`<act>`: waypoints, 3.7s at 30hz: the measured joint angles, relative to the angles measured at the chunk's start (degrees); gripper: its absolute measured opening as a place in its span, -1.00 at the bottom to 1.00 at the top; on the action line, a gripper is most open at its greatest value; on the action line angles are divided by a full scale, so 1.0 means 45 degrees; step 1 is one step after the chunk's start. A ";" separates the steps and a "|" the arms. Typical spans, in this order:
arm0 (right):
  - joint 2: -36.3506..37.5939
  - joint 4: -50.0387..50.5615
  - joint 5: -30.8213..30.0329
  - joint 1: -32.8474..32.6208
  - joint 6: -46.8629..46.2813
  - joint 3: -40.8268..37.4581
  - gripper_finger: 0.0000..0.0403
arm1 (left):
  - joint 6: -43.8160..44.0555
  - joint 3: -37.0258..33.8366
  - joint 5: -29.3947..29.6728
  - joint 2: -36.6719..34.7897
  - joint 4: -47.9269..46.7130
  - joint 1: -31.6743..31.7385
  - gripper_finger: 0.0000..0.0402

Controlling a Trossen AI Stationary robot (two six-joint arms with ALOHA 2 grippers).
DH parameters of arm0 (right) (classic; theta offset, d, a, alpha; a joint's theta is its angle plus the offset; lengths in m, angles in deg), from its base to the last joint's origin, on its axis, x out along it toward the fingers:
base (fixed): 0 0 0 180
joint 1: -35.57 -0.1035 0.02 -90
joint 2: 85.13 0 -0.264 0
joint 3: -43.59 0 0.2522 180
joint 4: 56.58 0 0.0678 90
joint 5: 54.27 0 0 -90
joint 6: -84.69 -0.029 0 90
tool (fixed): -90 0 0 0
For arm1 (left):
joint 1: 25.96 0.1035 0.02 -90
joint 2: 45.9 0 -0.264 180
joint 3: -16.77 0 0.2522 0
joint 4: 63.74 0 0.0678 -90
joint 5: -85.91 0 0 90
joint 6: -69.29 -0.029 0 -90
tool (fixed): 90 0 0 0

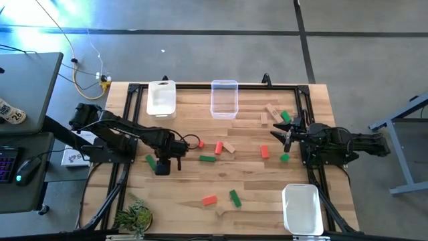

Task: Sort & place blocks by color
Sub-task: Put the brown block into the top white bin

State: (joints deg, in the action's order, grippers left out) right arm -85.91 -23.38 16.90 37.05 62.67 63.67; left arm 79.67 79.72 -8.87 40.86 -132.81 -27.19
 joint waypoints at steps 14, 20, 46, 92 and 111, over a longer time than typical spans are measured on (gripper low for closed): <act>0.0004 -0.0004 0.0068 -0.0005 0.0000 0.0000 0.04 | 0.0099 -0.0005 -0.0019 0.1223 0.0121 0.0000 -0.14; -0.0011 -0.0004 0.0057 -0.0001 0.0000 0.0000 0.04 | 0.0093 -0.0005 0.0016 0.1701 0.0252 0.0000 -0.15; -0.0014 -0.0004 0.0044 -0.0001 0.0000 0.0000 0.04 | 0.2014 0.2248 0.0480 0.1810 0.0478 0.0407 -0.49; -0.0012 -0.0004 0.0063 -0.0005 -0.1168 -0.0001 0.04 | 0.0646 0.6112 0.2357 0.1940 -0.2741 1.2179 -0.44; -0.0015 -0.0105 0.0744 0.0000 -0.2778 -0.0004 0.04 | 0.2654 0.5901 0.1837 0.2589 -0.2706 1.2240 -0.41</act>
State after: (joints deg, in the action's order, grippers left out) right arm -85.97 -23.86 20.25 37.05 50.17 63.65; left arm 91.61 106.28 -0.61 52.51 -144.99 27.89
